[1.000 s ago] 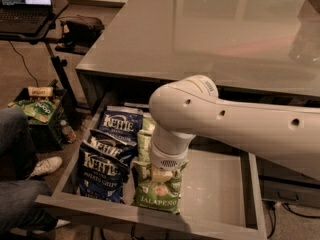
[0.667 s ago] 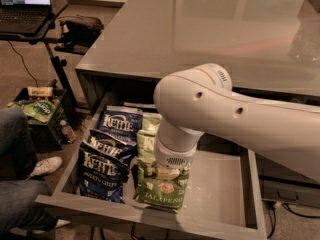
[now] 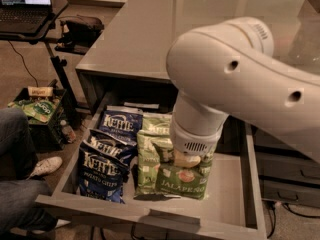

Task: Pick green jalapeno chip bag from top drawer and place on counter

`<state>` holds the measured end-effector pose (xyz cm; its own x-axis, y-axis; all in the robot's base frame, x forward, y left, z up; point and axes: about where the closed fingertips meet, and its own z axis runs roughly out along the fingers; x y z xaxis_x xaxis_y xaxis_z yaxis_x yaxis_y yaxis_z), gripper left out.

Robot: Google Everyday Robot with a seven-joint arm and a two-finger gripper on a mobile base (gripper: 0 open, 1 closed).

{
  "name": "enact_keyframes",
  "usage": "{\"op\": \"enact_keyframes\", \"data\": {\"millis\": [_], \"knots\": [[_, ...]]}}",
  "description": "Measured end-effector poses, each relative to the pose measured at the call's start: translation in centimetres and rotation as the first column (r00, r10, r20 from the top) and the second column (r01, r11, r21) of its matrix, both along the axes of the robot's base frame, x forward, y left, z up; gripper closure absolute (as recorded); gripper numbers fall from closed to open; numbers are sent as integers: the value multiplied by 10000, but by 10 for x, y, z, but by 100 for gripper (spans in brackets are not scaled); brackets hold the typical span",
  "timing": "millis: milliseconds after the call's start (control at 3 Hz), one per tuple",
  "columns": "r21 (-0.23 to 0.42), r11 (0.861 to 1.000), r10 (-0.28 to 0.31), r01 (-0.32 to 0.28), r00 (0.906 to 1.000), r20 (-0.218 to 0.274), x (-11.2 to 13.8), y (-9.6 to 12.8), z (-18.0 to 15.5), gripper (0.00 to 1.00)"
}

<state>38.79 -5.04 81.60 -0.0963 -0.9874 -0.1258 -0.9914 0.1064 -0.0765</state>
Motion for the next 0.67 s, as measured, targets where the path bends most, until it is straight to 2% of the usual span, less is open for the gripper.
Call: {"op": "enact_keyframes", "data": {"millis": [333, 667], "knots": [[-221, 9992, -328, 339, 9982, 499, 26, -23, 35, 100], [-176, 9986, -473, 492, 9943, 961, 72, -45, 65, 100]]}}
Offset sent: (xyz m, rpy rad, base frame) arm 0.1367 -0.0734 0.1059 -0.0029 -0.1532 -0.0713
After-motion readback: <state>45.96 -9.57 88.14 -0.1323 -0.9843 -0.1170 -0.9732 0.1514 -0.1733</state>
